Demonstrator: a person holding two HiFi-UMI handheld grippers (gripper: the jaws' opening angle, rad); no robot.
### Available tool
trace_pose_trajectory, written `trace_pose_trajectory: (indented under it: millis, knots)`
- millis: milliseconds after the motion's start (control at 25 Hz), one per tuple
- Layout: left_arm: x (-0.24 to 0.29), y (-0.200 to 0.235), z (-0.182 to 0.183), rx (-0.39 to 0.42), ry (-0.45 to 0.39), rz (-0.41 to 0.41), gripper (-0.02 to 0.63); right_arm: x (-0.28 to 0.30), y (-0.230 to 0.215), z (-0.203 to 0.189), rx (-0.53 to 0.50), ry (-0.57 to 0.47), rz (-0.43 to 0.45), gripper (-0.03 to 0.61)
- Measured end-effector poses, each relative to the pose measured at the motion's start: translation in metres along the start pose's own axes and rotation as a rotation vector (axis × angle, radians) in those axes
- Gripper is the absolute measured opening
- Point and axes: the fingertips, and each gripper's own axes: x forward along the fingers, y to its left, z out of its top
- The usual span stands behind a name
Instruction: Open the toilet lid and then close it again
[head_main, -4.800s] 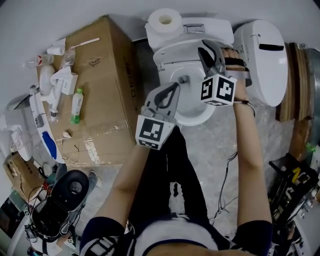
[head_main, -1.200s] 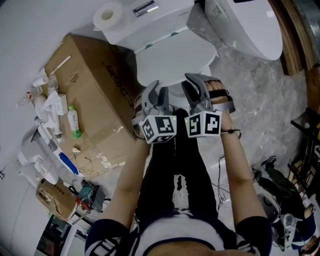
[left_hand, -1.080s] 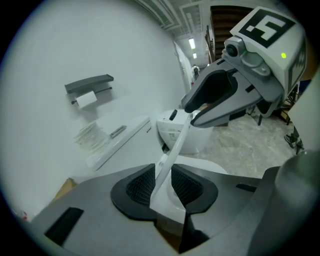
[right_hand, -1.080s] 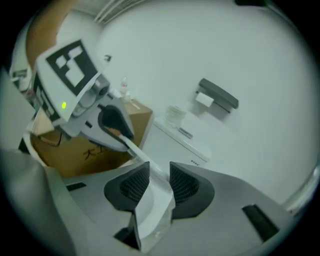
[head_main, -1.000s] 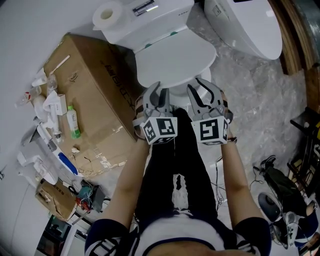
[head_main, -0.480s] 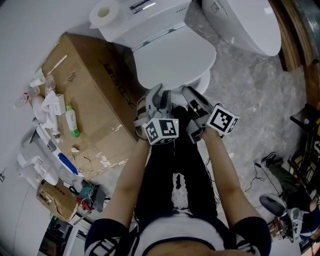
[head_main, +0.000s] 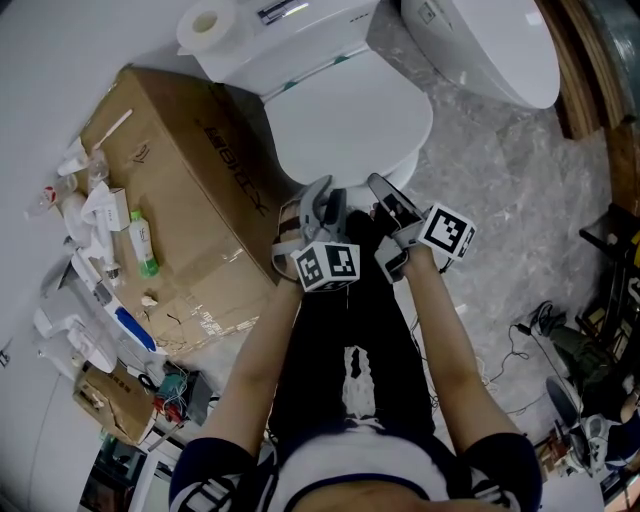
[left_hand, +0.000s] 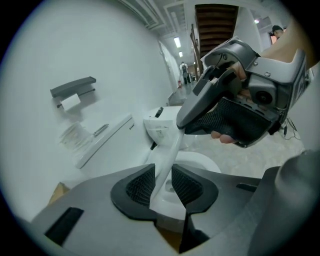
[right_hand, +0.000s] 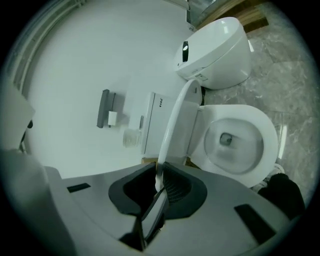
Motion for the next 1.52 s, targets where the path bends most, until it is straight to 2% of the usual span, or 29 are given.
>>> trace_pose_trajectory:
  millis: [560, 720, 840, 960, 1520]
  knots:
    - [-0.008, -0.035, -0.023, -0.015, 0.016, -0.096, 0.104, -0.020, -0.044, -0.017, -0.005, 0.022, -0.156, 0.041]
    - [-0.011, -0.041, -0.028, -0.023, 0.020, -0.107, 0.070, -0.023, -0.055, -0.021, -0.014, 0.031, -0.186, 0.043]
    - [-0.013, -0.043, -0.035, -0.047, 0.020, -0.093, 0.032, -0.026, -0.064, -0.025, -0.014, 0.040, -0.205, 0.043]
    - [-0.012, -0.043, -0.037, -0.080, 0.015, -0.117, 0.017, -0.028, -0.076, -0.028, -0.016, 0.050, -0.233, 0.043]
    - [-0.006, -0.036, -0.033, -0.175, 0.017, -0.128, 0.009, -0.039, -0.127, -0.045, 0.010, 0.106, -0.346, 0.043]
